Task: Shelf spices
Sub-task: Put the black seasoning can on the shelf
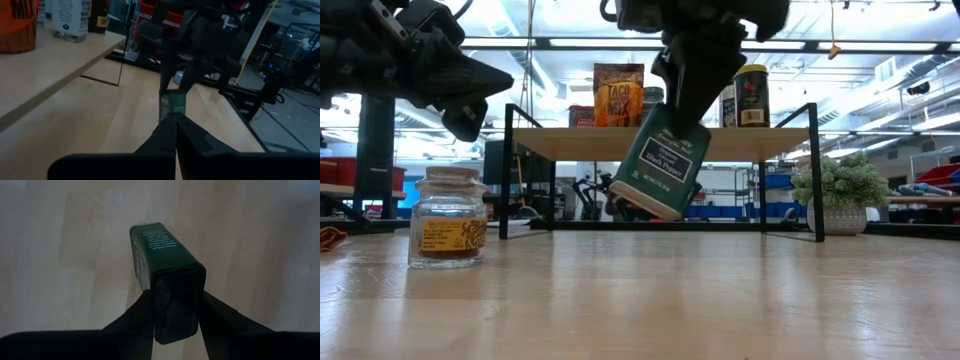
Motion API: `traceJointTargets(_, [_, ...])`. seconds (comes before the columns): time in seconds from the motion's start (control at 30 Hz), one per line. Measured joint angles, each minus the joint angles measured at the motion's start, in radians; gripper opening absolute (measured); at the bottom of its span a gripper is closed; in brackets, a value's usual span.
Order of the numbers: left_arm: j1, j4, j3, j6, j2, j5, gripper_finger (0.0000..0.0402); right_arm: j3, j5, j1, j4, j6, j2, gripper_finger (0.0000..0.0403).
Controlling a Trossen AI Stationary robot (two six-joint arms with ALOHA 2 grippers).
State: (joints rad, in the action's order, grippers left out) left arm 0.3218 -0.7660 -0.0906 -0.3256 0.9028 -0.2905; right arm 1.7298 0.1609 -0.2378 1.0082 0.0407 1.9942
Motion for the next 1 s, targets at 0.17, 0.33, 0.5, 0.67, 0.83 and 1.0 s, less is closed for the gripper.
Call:
traceJointTargets(0.17, [0.0,-0.028,0.0,0.002,0.0,0.0,0.0005,0.0,-0.031,0.037,0.009,0.203,0.0,0.0121])
traceJointTargets(0.33, [0.0,-0.044,0.0,-0.019,0.0,-0.003,0.0021,0.0,-0.112,0.065,0.009,0.367,0.0,0.0122])
traceJointTargets(0.5, [0.001,-0.044,0.0,-0.027,0.0,0.005,0.0078,0.0,-0.114,0.062,-0.006,0.401,0.0,0.0123])
traceJointTargets(0.67, [0.001,-0.044,0.0,-0.054,0.0,0.028,0.0156,0.0,-0.115,0.051,-0.022,0.405,0.0,0.0124])
traceJointTargets(0.83, [0.001,-0.044,0.0,-0.08,0.0,0.056,0.0229,0.0,-0.115,0.042,-0.04,0.421,0.0,0.0125])
traceJointTargets(1.0, [0.001,-0.047,0.0,-0.178,0.0,-0.03,0.027,0.0,-0.115,0.036,-0.064,0.431,0.0,0.0125])
